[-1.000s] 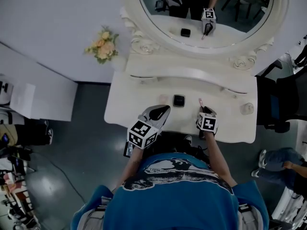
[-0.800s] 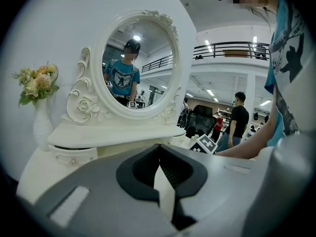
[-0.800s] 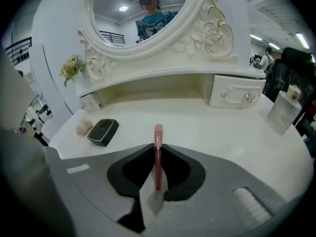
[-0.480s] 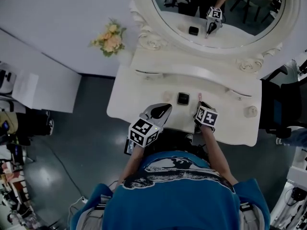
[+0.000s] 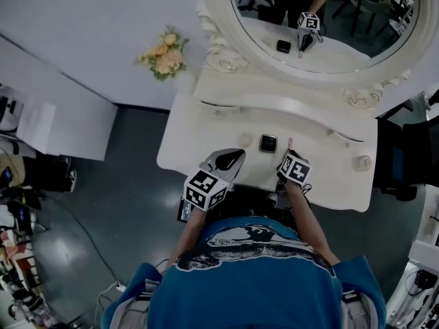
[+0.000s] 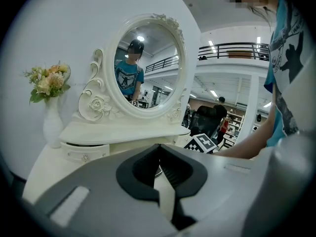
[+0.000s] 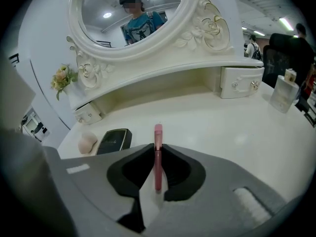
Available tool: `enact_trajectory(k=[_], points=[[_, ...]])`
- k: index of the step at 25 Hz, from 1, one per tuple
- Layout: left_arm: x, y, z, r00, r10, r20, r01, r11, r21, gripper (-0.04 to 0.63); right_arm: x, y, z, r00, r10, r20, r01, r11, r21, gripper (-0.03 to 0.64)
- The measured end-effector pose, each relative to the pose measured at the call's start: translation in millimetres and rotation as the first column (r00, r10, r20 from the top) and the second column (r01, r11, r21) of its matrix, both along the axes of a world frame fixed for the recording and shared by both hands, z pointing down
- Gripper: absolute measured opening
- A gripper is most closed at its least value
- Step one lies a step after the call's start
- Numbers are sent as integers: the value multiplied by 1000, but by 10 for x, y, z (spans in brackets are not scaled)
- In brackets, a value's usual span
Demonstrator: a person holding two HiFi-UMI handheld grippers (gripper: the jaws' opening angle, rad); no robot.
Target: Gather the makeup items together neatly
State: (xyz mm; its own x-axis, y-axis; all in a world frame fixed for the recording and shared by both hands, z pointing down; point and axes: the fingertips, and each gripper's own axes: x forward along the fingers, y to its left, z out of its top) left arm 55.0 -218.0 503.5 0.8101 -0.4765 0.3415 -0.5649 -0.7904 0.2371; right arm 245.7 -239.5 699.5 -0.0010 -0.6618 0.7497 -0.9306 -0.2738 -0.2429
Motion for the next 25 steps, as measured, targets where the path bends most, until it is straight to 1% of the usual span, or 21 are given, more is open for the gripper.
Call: enact_trajectory(k=[6, 8, 10, 13, 17, 20, 22, 25], points=[[-64, -26, 1, 1000, 29, -8, -29, 1000, 6, 9, 9, -11, -3, 1000, 24, -2, -24, 1000, 18, 55], [-108, -34, -10, 999, 33, -13, -33, 999, 8, 11, -2, 7, -14, 999, 35, 26, -36, 999, 20, 85], [-168, -47, -22, 999, 36, -16, -35, 999, 11, 11, -8, 47, -38, 997, 57, 60, -58, 998, 23, 144], [-269, -68, -26, 999, 44, -15, -43, 999, 16, 11, -46, 111, -99, 994, 62, 86, -66, 997, 38, 152], [-395, -63, -23, 997, 73, -14, -73, 997, 20, 11, -192, 231, -251, 995, 31, 96, -40, 995, 90, 154], [-486, -33, 2, 995, 102, -11, -102, 995, 15, 10, -374, 325, -387, 995, -11, 103, -4, 991, 137, 155], [-528, 3, 28, 992, 124, -11, -124, 992, 10, 11, -499, 366, -506, 994, -54, 93, 36, 982, 183, 155], [-565, 64, 72, 988, 153, -7, -153, 988, 6, 11, -700, 403, -738, 989, -133, 60, 114, 960, 255, 155]])
